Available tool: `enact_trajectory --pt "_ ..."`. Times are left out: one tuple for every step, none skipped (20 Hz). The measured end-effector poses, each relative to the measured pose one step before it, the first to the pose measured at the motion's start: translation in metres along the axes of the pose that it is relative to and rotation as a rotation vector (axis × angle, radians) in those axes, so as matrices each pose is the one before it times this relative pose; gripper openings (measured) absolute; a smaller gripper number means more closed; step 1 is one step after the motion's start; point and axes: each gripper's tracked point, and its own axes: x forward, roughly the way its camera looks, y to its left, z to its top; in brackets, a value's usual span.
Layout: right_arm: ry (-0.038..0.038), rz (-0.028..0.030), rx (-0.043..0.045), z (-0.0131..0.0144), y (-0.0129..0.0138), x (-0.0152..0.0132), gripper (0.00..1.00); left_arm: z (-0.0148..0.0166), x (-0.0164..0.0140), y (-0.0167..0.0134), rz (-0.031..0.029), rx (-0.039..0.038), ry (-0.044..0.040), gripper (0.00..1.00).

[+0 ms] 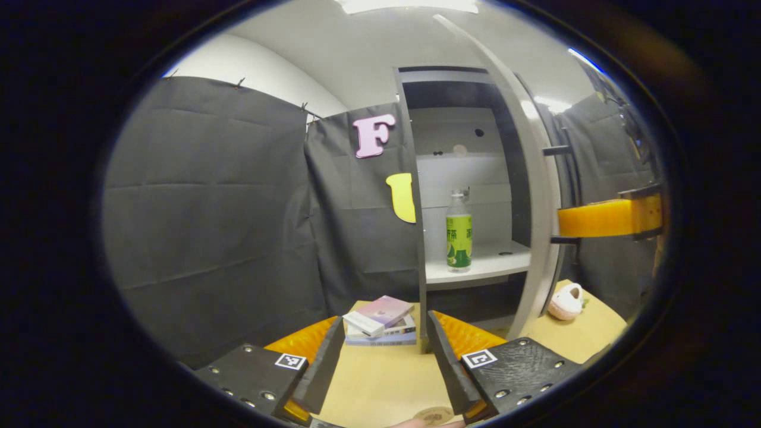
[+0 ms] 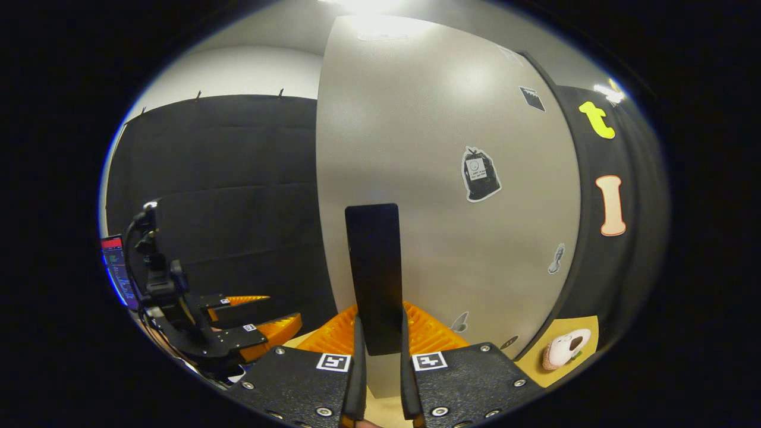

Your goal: Open the cabinet door with the right hand, grasp the bottle in the cabinet with the left hand and place it on the coaster, then close the cabinet door with the right hand.

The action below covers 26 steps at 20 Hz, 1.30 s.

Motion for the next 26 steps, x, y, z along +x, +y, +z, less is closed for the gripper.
enact_trajectory --pt "0.00798 0.00605 -0.00231 -0.00064 -0.00094 -0.00525 0.24 0.00132 0.00558 -0.00429 -0.00040 -0.00576 0.00232 0.82" --pt "0.00671 0.00181 -0.00188 0.00008 -0.00118 -0.00513 0.22 0.00137 0.00402 -0.00393 -0.00002 -0.00114 0.00024 0.80" --pt "0.00410 -0.00414 -0.00196 -0.00003 -0.00184 -0.00327 0.22 0.00333 0.00493 -0.00421 -0.00093 0.00112 -0.00424 0.84" --pt "0.00350 -0.01120 0.00267 -0.00024 -0.00249 -0.00161 0.22 0.00390 0.00425 -0.00511 0.00068 0.00536 -0.00876 0.84" --pt "0.00124 -0.01684 0.00748 -0.00036 -0.00237 -0.00374 0.22 0.00570 0.00397 -0.00541 0.00134 0.00794 -0.00863 0.79" --pt "-0.00162 -0.02066 0.01070 0.00008 -0.00246 -0.00264 0.22 0.00245 0.00302 -0.00574 -0.00348 0.00642 -0.00703 0.79" --pt "-0.00313 -0.02341 0.01087 0.00020 -0.00329 -0.00323 0.22 0.00398 0.00295 -0.00915 -0.00906 0.00071 -0.00448 0.84" --pt "-0.00337 -0.02537 0.01229 -0.00107 -0.00305 -0.00090 0.23 0.00150 0.00523 -0.01100 -0.01231 -0.00357 -0.00025 0.84" --pt "-0.00540 -0.02853 0.01466 -0.00007 -0.00315 -0.00155 0.22 0.00098 0.00616 -0.01132 -0.01665 -0.00745 0.00269 0.84" --pt "-0.00502 -0.03137 0.00989 0.00021 -0.00257 -0.00360 0.22 0.00049 0.00650 -0.01090 -0.01823 -0.00776 0.00283 0.84" --pt "-0.00851 -0.03314 0.00134 0.00054 -0.00309 -0.00201 0.22 0.00168 0.00650 -0.01088 -0.01453 -0.00748 -0.00177 0.84" --pt "-0.00681 -0.03306 -0.00129 0.00104 -0.00340 -0.00338 0.22 0.00164 0.00425 -0.00986 -0.01294 -0.00296 -0.00032 0.84" --pt "-0.00621 -0.03424 0.01005 0.00068 -0.00353 -0.00114 0.23 0.00223 0.00507 -0.01112 -0.01510 -0.00071 -0.00611 0.84" --pt "-0.00465 -0.03203 0.01651 -0.00121 -0.00003 -0.00013 0.23 0.00354 0.00580 -0.01127 -0.01679 -0.00159 -0.00639 0.84" --pt "-0.00412 -0.02852 0.01486 0.00000 -0.00166 -0.00086 0.23 0.00256 0.00460 -0.01050 -0.01598 0.00010 -0.00301 0.84" --pt "-0.00507 -0.02652 0.01522 -0.00128 -0.00280 -0.00077 0.23 0.00175 0.00556 -0.00802 -0.01496 0.00070 -0.00520 0.84" --pt "-0.00509 -0.02452 0.01315 -0.00050 -0.00132 -0.00123 0.23 0.00260 0.00497 -0.00673 -0.01169 -0.00034 -0.00382 0.84" --pt "-0.00517 -0.02599 0.00554 0.00040 -0.00182 -0.00250 0.24 0.00040 0.00362 -0.00685 -0.01413 -0.00312 -0.00010 0.81" --pt "-0.00614 -0.02702 -0.00241 -0.00044 -0.00250 -0.00259 0.24 -0.00035 0.00388 -0.00613 -0.01131 -0.00049 0.00340 0.78" --pt "-0.00538 -0.02593 -0.00632 -0.00088 -0.00277 -0.00177 0.23 -0.00255 0.00370 -0.00326 -0.00820 0.00245 0.00327 0.75" --pt "-0.00423 -0.02432 -0.00727 -0.00005 -0.00296 -0.00240 0.22 -0.00078 0.00332 -0.00301 -0.00478 0.00536 0.00231 0.84" --pt "-0.00351 -0.02079 -0.00102 0.00121 -0.00241 -0.00389 0.22 -0.00042 0.00285 -0.00174 -0.00221 0.00471 0.00041 0.81" --pt "-0.00351 -0.00459 0.00656 -0.00004 0.00157 -0.00217 0.24 0.00040 0.00314 -0.00143 -0.00127 0.00495 0.00019 0.78" --pt "0.00033 -0.00586 0.00751 -0.00119 0.00143 0.00156 0.24 0.00018 0.00296 -0.00155 -0.00341 0.00790 -0.00630 0.75" --pt "0.00405 -0.01179 0.00123 -0.00106 -0.00029 -0.00338 0.24 0.00234 0.00467 -0.00144 -0.00257 0.01142 -0.01292 0.79" --pt "-0.00482 -0.01000 -0.00113 0.00031 -0.00133 -0.00284 0.24 0.00033 0.00574 0.00019 -0.00111 0.00965 -0.01230 0.79"
